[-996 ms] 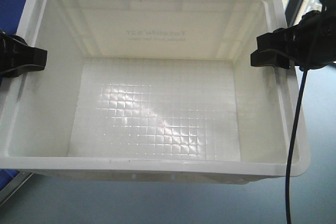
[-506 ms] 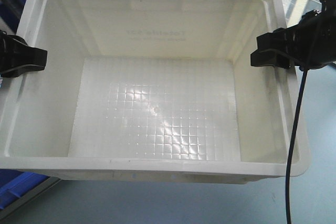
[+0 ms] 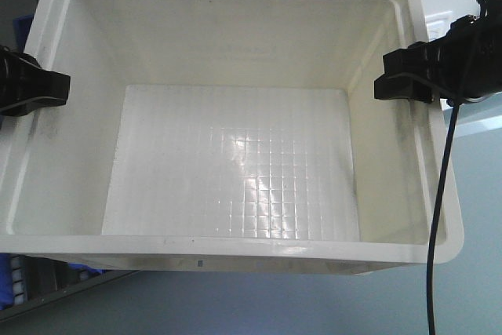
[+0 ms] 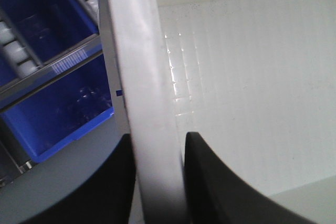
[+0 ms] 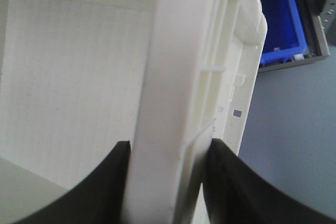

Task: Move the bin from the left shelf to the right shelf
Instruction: 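Keep holding the tote with both grippers while driving to the other shelf, then align the held tote over the destination shelf rollers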

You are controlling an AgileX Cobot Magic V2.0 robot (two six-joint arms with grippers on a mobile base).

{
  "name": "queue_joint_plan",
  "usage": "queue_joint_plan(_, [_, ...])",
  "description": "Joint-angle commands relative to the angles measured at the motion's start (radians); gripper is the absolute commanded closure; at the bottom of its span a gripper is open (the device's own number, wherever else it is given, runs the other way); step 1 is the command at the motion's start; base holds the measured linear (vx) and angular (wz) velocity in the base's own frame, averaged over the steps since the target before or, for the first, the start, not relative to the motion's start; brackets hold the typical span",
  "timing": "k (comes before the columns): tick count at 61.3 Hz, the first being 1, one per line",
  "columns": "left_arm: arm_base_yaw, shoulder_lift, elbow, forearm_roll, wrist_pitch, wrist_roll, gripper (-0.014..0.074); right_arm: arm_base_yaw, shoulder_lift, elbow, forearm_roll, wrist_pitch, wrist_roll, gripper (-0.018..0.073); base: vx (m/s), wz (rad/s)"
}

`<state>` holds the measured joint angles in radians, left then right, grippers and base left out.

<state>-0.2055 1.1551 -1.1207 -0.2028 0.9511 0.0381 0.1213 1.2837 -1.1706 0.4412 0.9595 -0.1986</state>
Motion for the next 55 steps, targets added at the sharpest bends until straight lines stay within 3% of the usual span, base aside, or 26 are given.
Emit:
queue_joint_plan(1, [0.003,-0.033,-0.036,0.010,-0.083,0.019,0.0604,-0.006,-0.042,-0.039,0.010,-0.080,-0.055,0.0564,0.13,0.65])
queue_joint_plan(55, [0.003,-0.033,-0.036,0.010,-0.083,0.019,0.0604,-0.006,-0.042,-0.039,0.010,-0.080,-0.055,0.0564,0.09,0.41])
